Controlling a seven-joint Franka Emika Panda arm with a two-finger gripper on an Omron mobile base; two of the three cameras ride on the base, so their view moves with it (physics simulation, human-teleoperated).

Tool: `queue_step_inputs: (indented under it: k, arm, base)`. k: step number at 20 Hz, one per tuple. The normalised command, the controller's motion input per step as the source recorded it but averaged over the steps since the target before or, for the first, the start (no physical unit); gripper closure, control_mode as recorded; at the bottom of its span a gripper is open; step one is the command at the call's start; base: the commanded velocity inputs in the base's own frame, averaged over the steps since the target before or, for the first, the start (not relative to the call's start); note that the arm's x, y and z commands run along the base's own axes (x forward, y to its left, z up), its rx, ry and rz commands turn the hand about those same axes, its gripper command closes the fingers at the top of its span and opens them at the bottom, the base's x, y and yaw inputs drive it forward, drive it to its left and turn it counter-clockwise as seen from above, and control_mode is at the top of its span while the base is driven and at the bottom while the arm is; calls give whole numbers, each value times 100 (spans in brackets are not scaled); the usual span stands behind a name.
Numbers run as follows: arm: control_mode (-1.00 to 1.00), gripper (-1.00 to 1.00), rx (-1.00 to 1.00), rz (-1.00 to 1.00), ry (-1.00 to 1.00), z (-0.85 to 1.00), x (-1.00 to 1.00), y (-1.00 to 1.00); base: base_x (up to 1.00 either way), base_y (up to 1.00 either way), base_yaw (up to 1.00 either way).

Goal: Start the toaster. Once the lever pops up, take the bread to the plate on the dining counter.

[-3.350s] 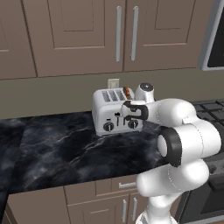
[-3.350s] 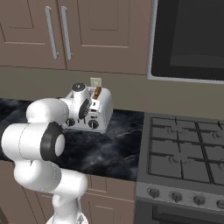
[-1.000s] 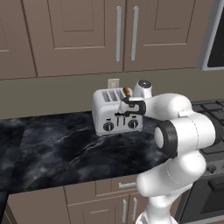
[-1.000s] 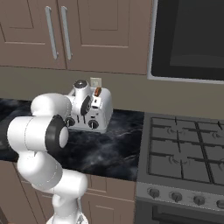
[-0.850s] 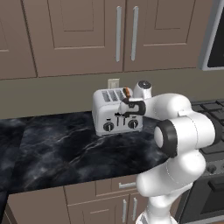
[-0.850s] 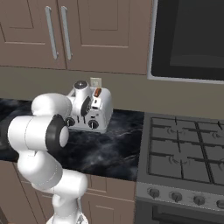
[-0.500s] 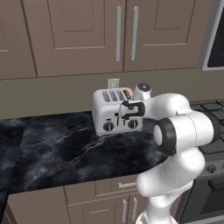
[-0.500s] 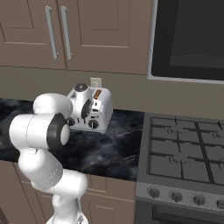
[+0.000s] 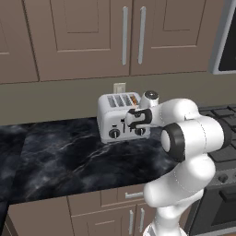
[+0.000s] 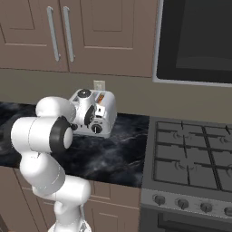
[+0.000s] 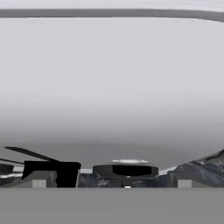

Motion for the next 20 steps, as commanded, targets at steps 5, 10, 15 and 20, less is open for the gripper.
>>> queue_step_inputs:
  k: [5, 10, 15, 20]
  arm:
    - [-100, -100, 0, -3, 0, 0, -5, 0]
    - [-100, -100, 0, -4, 0, -3, -4, 0]
    - [-100, -100, 0, -4, 1, -5, 0, 0]
    - [-100, -100, 0, -4, 3, -10, 0, 0]
  base:
    - [0, 0, 0]
    - [0, 0, 0]
    - [0, 0, 0]
    - [0, 0, 0]
